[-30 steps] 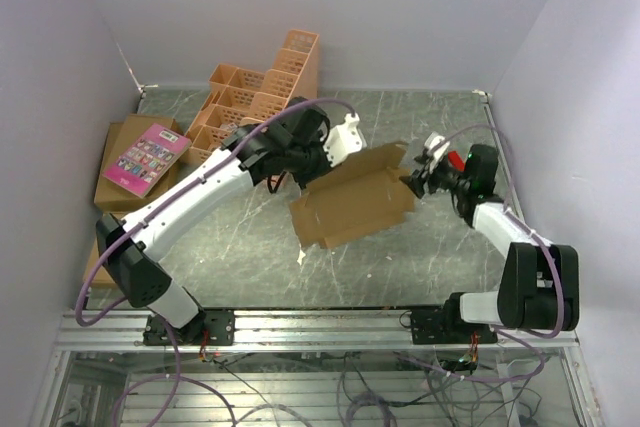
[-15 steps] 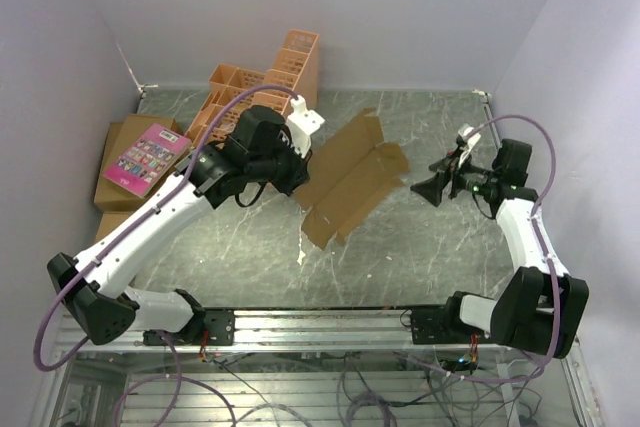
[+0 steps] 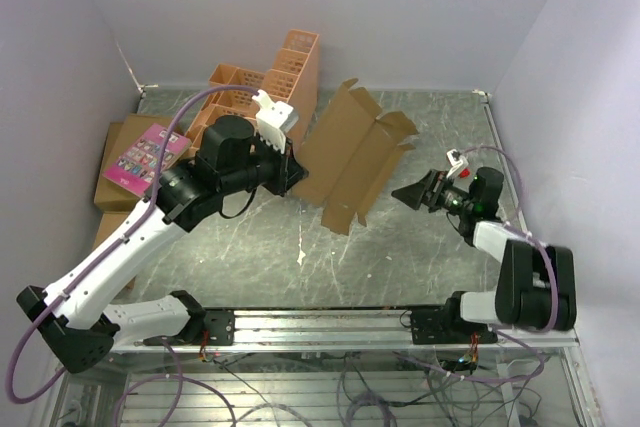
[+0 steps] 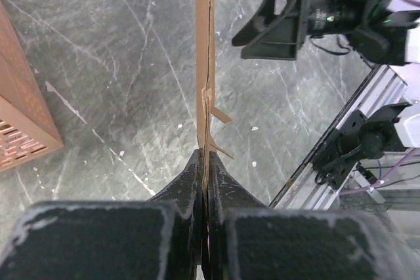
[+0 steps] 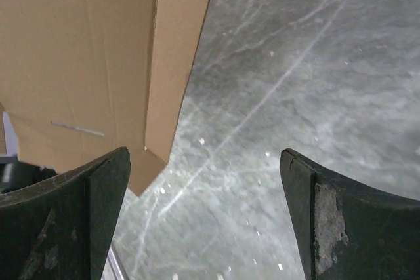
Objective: Fold the paper box
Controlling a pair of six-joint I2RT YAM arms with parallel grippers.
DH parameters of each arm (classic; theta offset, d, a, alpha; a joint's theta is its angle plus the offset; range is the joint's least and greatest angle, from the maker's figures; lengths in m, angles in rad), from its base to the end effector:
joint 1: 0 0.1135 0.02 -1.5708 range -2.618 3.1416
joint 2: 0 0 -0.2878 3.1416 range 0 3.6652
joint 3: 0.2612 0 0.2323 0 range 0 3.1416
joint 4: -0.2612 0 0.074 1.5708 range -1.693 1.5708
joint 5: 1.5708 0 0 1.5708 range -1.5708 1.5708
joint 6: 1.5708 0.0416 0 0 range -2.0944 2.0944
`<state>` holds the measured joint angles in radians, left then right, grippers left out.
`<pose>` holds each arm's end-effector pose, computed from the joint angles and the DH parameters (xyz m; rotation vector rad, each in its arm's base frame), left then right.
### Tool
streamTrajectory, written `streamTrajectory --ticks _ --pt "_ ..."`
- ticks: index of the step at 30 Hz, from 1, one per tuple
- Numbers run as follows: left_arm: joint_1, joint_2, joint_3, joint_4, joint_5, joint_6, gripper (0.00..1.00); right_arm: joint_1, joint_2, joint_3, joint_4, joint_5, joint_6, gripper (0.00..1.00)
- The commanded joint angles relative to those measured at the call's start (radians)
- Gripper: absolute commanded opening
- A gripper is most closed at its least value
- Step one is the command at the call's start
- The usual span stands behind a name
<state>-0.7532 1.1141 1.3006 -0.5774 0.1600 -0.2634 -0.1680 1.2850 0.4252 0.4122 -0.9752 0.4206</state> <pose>0.1478 -0.1477 0.4285 0.6027 1.9584 -0.8100 0.2212 -0.0026 0.2166 -0.0549 1.9780 1.1362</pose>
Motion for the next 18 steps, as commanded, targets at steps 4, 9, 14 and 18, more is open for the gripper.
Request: streamTrajectory --ticks 4,9,14,18 --pt "0.007 -0.038 -0.027 0.124 0.033 -0.069 0.07 0.08 0.175 0.05 0.562 -0.041 0.41 0.88" --pt "0.007 -0.044 -0.042 0.147 0.059 -0.081 0.07 0.096 0.175 0.061 0.58 -0.035 0.424 0.83" --pt "0.007 -0.05 -0.046 0.162 0.063 -0.088 0.07 0.098 0.199 0.076 0.559 -0.045 0.428 0.81" --pt "0.007 -0.05 -0.041 0.159 0.069 -0.089 0.07 0.097 0.167 0.065 0.555 -0.038 0.435 0.64"
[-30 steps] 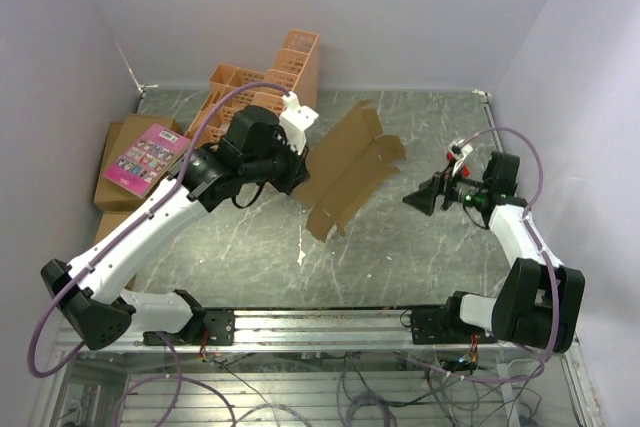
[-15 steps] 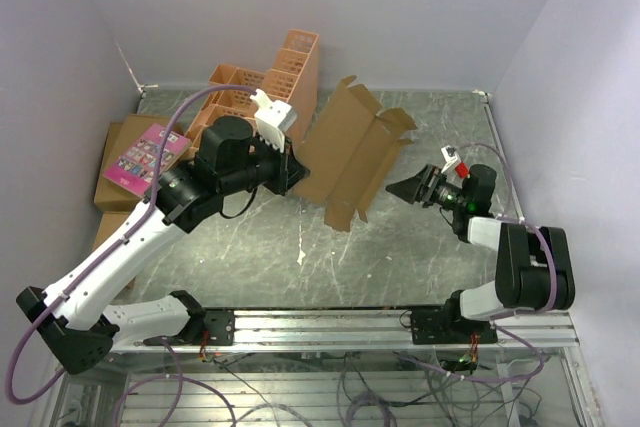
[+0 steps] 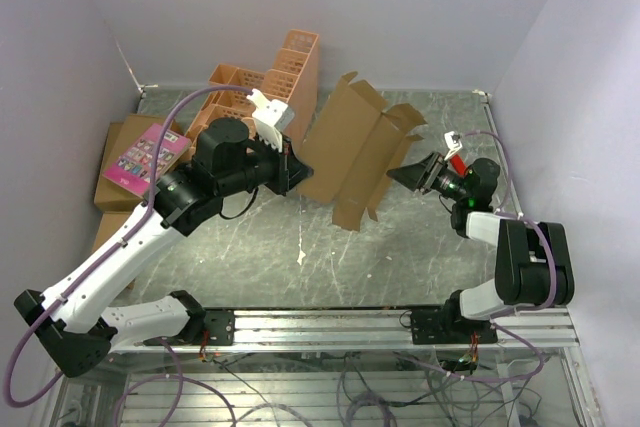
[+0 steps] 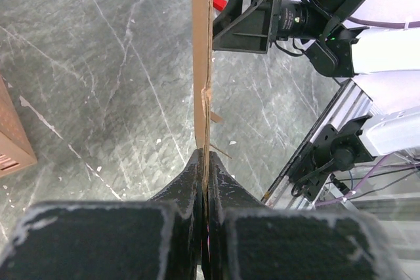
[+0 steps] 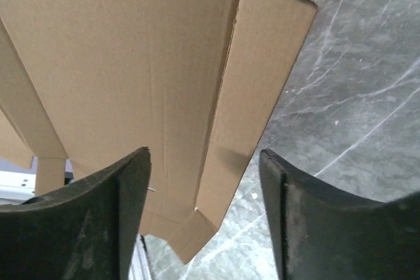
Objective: Fold the paper box
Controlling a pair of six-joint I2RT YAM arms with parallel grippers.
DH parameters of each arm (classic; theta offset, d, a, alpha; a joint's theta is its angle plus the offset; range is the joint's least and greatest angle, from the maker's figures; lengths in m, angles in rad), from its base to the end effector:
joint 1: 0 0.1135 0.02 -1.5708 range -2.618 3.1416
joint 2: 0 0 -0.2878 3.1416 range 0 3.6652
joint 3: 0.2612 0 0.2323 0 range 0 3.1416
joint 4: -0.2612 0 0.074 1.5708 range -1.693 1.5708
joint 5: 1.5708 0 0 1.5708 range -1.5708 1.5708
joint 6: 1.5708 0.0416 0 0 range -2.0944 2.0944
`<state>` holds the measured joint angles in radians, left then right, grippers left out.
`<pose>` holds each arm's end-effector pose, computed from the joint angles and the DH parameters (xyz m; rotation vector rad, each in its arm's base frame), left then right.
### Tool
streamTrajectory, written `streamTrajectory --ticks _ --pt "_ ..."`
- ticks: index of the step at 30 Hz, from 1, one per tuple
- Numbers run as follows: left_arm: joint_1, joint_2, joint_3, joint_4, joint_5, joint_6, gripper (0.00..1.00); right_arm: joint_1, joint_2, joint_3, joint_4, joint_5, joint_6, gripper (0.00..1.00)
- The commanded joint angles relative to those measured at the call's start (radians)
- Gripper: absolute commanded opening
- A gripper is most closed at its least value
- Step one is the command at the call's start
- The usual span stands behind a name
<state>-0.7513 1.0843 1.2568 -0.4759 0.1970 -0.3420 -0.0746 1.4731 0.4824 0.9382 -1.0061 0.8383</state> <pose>0.1448 -0.1464 0.4312 0.5410 1.9018 -0.9197 0.2631 0.0156 0.2400 -0.0442 1.7889 1.3709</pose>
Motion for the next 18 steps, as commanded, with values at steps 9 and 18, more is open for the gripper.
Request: streamTrajectory --ticks 9,18 --pt "0.004 -0.015 0.01 0.049 0.039 -0.006 0.07 0.011 -0.098 0.005 -0.009 0.002 -0.024 0.31" --pt "0.006 -0.012 0.006 0.08 0.097 -0.03 0.07 0.028 -0.125 0.058 -0.186 0.073 -0.134 0.07"
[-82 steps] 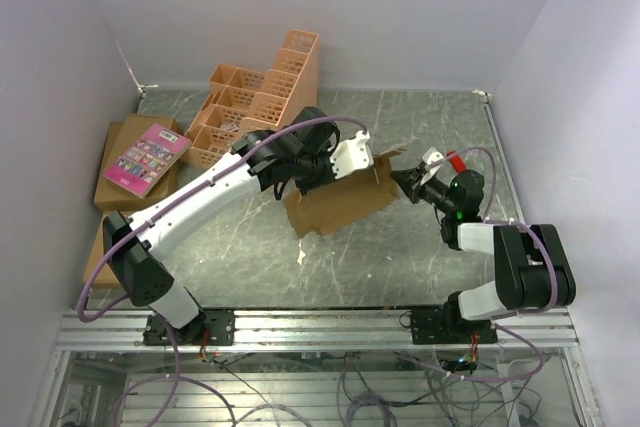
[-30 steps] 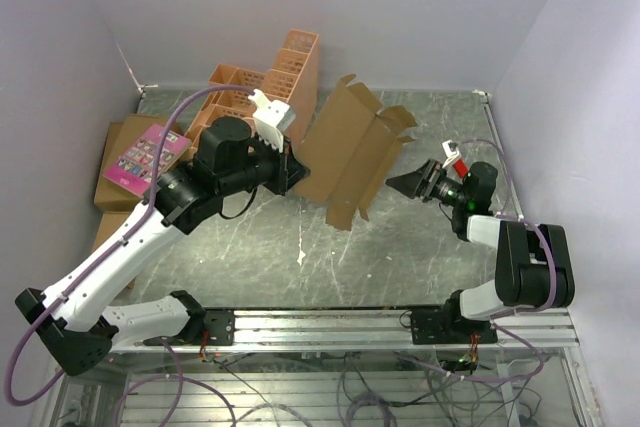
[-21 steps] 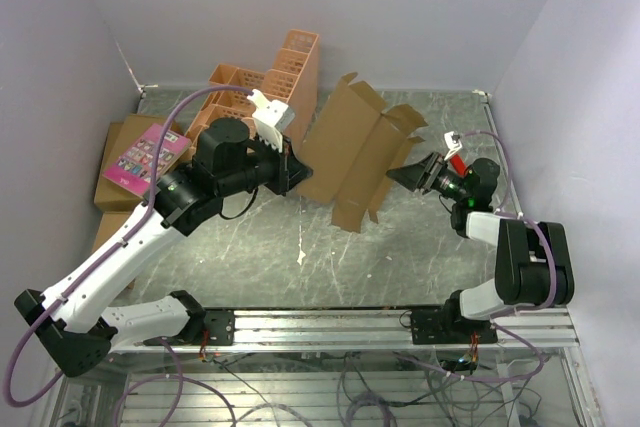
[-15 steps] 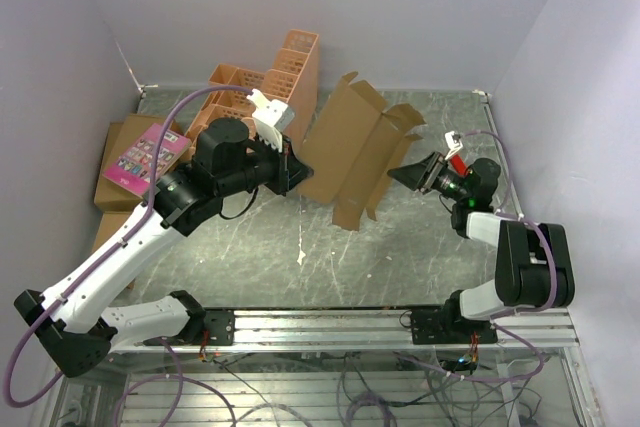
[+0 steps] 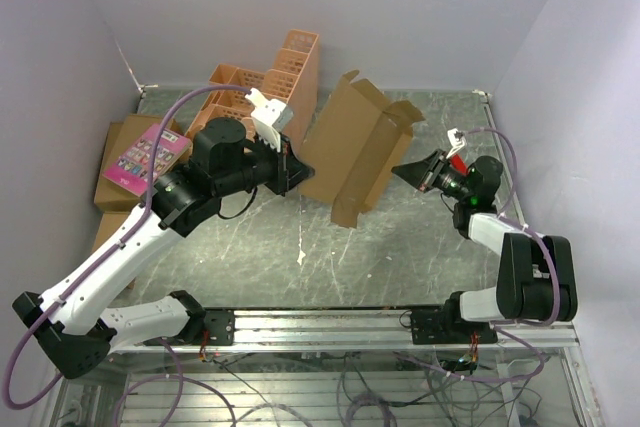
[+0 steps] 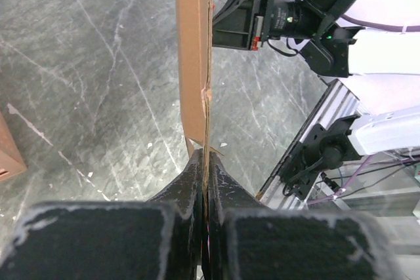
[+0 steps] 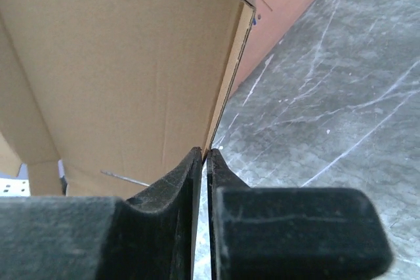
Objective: Fold the paper box
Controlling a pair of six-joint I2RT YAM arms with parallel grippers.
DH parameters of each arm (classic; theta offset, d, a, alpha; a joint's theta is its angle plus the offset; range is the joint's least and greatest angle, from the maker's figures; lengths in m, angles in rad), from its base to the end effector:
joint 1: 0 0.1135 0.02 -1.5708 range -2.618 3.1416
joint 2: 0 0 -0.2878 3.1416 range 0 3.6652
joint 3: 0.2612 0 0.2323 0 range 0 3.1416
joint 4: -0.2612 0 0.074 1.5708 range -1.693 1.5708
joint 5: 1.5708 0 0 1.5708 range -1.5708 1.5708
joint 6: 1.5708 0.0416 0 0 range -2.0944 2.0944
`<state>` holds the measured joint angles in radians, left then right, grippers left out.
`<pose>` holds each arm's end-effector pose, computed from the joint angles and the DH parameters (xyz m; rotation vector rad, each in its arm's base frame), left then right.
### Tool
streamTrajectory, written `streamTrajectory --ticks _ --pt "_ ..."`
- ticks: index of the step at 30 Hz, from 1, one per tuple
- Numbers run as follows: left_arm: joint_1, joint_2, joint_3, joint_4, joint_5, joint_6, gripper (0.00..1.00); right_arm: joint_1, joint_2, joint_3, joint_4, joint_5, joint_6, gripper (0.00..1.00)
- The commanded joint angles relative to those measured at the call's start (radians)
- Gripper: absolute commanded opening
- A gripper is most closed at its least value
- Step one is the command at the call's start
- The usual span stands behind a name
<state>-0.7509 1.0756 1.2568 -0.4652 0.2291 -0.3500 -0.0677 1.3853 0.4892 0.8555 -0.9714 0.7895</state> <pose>0.1420 -0.1455 0.4341 0.5549 1.8835 -0.9592 0.2531 0.0173 0.2546 -0.0715 1.7635 1.3113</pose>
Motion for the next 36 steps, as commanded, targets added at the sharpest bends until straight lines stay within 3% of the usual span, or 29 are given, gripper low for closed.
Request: streamTrajectory --ticks 1,14,19,26,36 --pt "0.005 -0.001 0.005 0.077 0.075 -0.027 0.07 0.027 -0.041 0.067 -0.146 0.058 -0.113 0.05" --pt "0.004 0.079 -0.052 0.152 0.12 -0.049 0.07 0.1 -0.087 0.151 -0.293 0.157 -0.262 0.0" --pt "0.005 0.122 -0.016 0.075 0.057 0.076 0.07 0.121 -0.098 0.125 -0.37 0.192 -0.329 0.0" --pt "0.012 0.268 0.119 -0.134 0.042 0.297 0.07 0.121 0.106 0.061 -0.238 0.218 -0.221 0.0" --pt "0.116 0.408 0.162 -0.176 0.09 0.349 0.07 0.12 0.282 0.042 -0.205 0.27 -0.208 0.0"
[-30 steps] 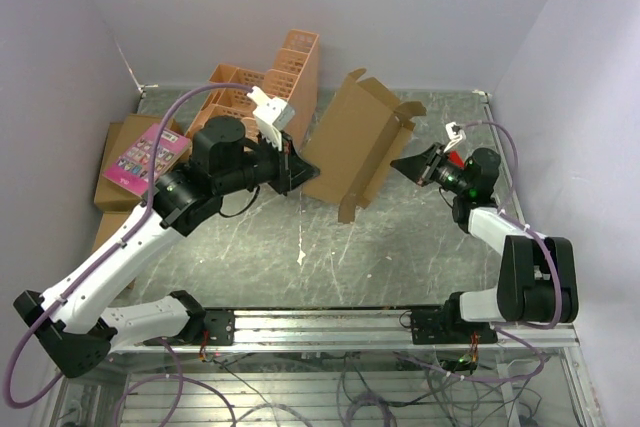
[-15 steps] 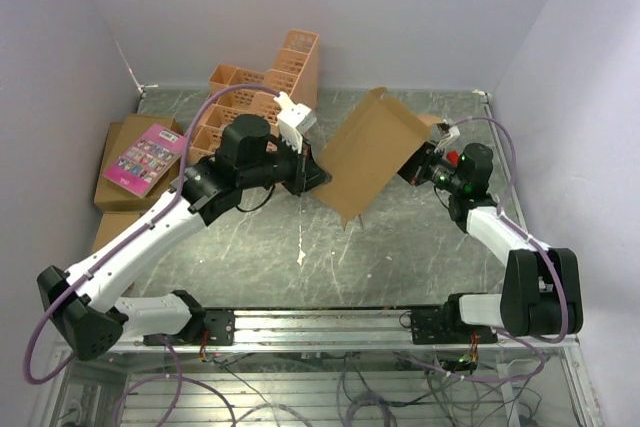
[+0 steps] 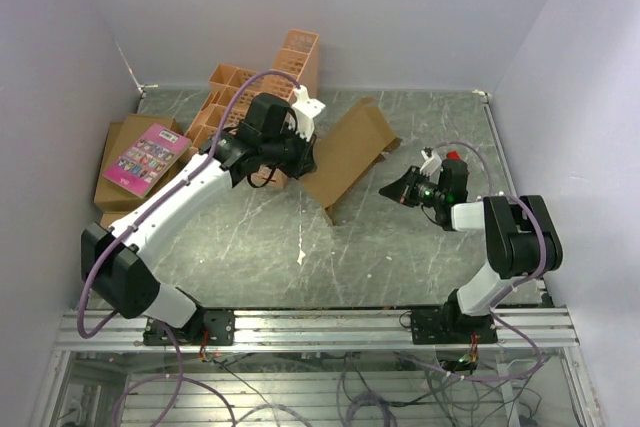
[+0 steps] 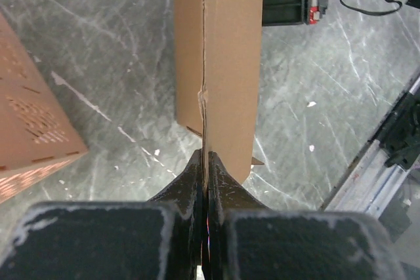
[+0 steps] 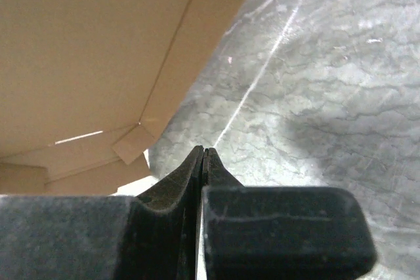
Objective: Fold the paper box
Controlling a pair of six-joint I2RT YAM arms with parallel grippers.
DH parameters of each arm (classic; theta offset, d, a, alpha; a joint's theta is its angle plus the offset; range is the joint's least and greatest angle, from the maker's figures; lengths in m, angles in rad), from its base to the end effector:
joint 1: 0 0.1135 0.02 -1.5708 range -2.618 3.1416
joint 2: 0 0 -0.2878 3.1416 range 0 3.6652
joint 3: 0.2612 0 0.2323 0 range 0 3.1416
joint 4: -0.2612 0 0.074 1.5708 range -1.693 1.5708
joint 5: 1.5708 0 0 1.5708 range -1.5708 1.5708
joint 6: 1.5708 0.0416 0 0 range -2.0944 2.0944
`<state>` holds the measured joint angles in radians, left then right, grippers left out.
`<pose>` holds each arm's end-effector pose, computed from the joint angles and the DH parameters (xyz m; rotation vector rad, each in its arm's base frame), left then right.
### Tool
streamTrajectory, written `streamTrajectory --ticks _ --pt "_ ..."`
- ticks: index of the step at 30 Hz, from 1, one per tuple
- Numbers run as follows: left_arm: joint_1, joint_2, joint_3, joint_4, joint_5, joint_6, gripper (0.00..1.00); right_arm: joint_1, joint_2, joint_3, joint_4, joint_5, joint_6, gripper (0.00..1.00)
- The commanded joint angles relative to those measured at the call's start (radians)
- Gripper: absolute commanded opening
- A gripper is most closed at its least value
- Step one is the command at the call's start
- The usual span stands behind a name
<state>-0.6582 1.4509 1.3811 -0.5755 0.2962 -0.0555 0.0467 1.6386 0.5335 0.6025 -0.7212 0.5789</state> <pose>0.2335 -0.1959 0.3750 0.8363 2.1206 -0.7140 0.2845 0.0408 0.1764 0.0993 2.1251 1.1229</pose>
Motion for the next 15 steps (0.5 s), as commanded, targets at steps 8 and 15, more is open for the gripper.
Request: streamTrajectory --ticks 8,15 --pt "0.072 0.178 0.155 -0.161 0.051 0.109 0.07 0.0 -0.052 0.065 -0.072 -0.033 -0.166 0.0" --pt "0.085 0.278 0.257 -0.257 0.11 0.17 0.07 -0.081 -0.222 0.155 -0.166 -0.177 -0.486 0.28"
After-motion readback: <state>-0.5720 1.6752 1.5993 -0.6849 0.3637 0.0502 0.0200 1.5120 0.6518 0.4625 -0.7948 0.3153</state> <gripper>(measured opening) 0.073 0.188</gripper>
